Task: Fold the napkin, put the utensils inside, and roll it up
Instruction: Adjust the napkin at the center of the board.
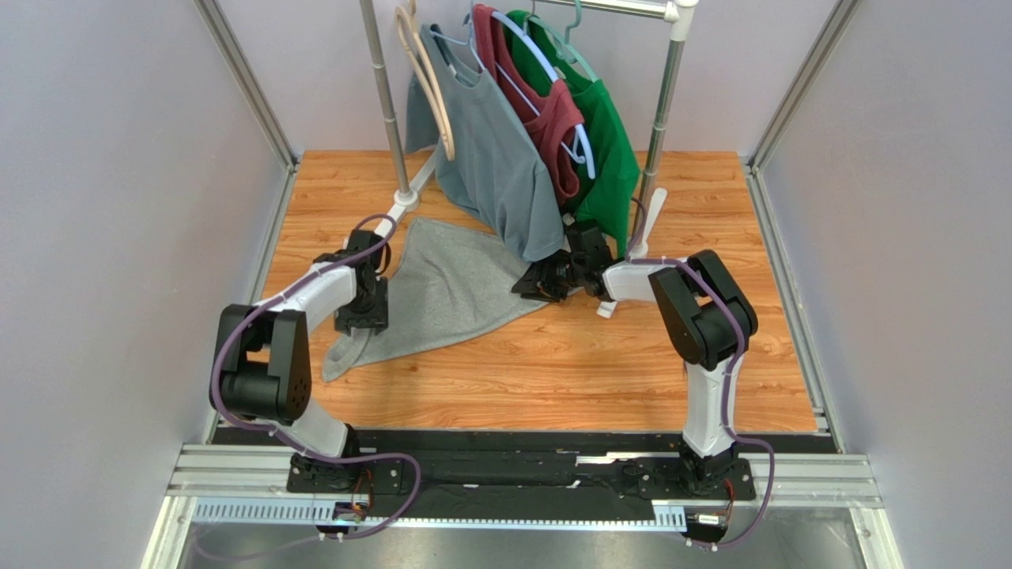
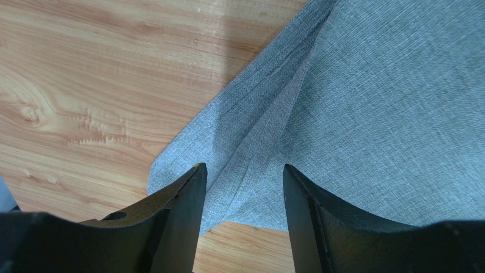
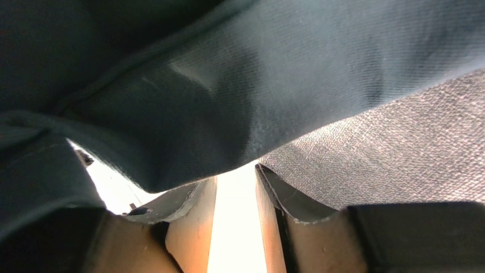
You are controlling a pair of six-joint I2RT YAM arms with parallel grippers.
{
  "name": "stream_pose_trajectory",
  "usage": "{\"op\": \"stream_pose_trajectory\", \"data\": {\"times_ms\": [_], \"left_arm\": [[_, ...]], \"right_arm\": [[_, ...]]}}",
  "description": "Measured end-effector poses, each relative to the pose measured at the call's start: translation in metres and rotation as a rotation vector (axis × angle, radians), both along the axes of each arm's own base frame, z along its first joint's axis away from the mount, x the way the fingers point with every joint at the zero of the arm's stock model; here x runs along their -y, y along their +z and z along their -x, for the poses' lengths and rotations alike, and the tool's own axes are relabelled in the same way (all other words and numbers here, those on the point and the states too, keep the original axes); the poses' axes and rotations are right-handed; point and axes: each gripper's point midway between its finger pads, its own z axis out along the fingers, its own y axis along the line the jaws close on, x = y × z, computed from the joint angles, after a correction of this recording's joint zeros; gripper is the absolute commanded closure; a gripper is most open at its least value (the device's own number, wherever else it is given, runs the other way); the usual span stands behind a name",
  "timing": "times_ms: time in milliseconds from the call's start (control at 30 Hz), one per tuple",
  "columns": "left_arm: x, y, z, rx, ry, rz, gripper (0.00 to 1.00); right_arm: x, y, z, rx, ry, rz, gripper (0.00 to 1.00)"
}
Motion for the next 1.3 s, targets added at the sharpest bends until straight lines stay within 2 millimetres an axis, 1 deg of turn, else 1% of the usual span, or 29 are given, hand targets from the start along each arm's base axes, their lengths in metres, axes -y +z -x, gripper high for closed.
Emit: {"op": "stream_pose_trajectory", "data": {"times_ms": [67, 100, 133, 233, 433, 600, 767, 800, 867, 933, 967, 1100, 1200, 1300], "left_arm": [[0.000, -0.006, 0.003, -0.029, -0.001, -0.003, 0.41], [0.000, -0.008, 0.004, -0.038, -0.002, -0.005, 0.43], [0.000, -0.009, 0.004, -0.046, -0.003, -0.007, 0.49], [-0.003, -0.011, 0.004, -0.073, 0.002, -0.032, 0.55], [-0.012, -0.008, 0.002, -0.098, 0.013, -0.088, 0.59], [-0.020, -0.004, -0.002, -0.113, 0.019, -0.137, 0.60], [-0.023, -0.009, -0.003, -0.151, 0.004, -0.162, 0.60], [-0.024, -0.010, -0.002, -0.160, 0.000, -0.165, 0.63], [-0.024, -0.013, 0.000, -0.175, -0.006, -0.168, 0.64], [-0.024, -0.014, 0.000, -0.184, -0.020, -0.166, 0.76], [-0.023, -0.014, 0.000, -0.186, -0.028, -0.161, 0.79], [-0.020, -0.016, 0.000, -0.197, -0.058, -0.140, 0.85], [-0.018, -0.017, 0.000, -0.200, -0.075, -0.132, 0.86], [-0.017, -0.017, -0.001, -0.201, -0.089, -0.124, 0.86]], "right_arm": [[0.000, 0.000, 0.000, 0.000, 0.000, 0.000, 0.62], [0.000, 0.000, 0.000, 0.000, 0.000, 0.000, 0.62], [0.000, 0.000, 0.000, 0.000, 0.000, 0.000, 0.62], [0.000, 0.000, 0.000, 0.000, 0.000, 0.000, 0.62], [0.000, 0.000, 0.000, -0.001, -0.002, 0.001, 0.62], [0.001, 0.000, 0.000, -0.002, -0.002, 0.001, 0.62], [0.001, 0.000, 0.000, -0.002, -0.002, 0.001, 0.62], [0.001, 0.000, 0.000, -0.002, -0.002, 0.001, 0.62], [0.001, 0.000, 0.000, -0.003, -0.001, 0.000, 0.62], [0.001, 0.000, -0.001, -0.002, -0.001, -0.001, 0.62], [0.001, 0.000, 0.000, -0.002, 0.000, -0.003, 0.62], [0.001, 0.002, 0.000, 0.012, 0.003, -0.012, 0.61], [0.007, 0.004, 0.008, 0.027, 0.001, -0.005, 0.60], [0.013, 0.008, 0.024, 0.038, 0.006, 0.015, 0.60]]}}
